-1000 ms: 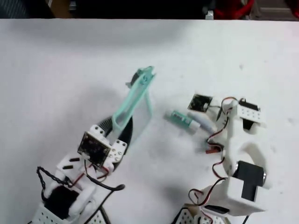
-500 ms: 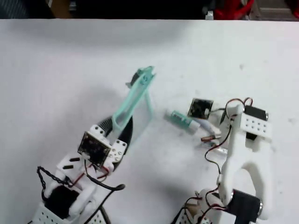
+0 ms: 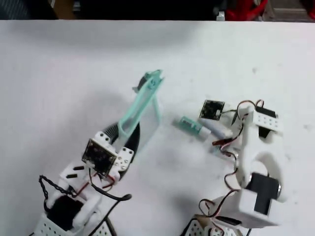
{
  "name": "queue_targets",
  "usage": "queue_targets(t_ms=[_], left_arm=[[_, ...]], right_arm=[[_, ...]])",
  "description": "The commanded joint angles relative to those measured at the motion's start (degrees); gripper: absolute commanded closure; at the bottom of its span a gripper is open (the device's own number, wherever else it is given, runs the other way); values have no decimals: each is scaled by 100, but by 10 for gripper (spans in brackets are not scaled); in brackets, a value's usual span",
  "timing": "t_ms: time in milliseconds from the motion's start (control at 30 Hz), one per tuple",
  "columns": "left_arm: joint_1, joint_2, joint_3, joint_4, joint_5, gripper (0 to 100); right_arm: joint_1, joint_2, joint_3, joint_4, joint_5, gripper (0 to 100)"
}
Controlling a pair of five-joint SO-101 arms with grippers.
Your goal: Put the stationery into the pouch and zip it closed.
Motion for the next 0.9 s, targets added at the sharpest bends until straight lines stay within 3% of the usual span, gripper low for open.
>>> queue_targets(t_ms=[0, 133, 267, 600, 867], left_arm=[[-40, 40, 35, -114, -35, 977], [-40, 40, 35, -123, -35, 977], [-40, 40, 35, -123, -35, 977], [-40, 40, 35, -114, -35, 977], [-40, 40, 35, -105, -44, 977]], right_arm=[[-154, 286, -229, -84, 167, 820], [-295, 462, -369, -57, 149, 851], [-321, 251, -378, -40, 149, 990], [-391, -1569, -387, 1218, 132, 980], [-558, -3389, -387, 1437, -1029, 980]])
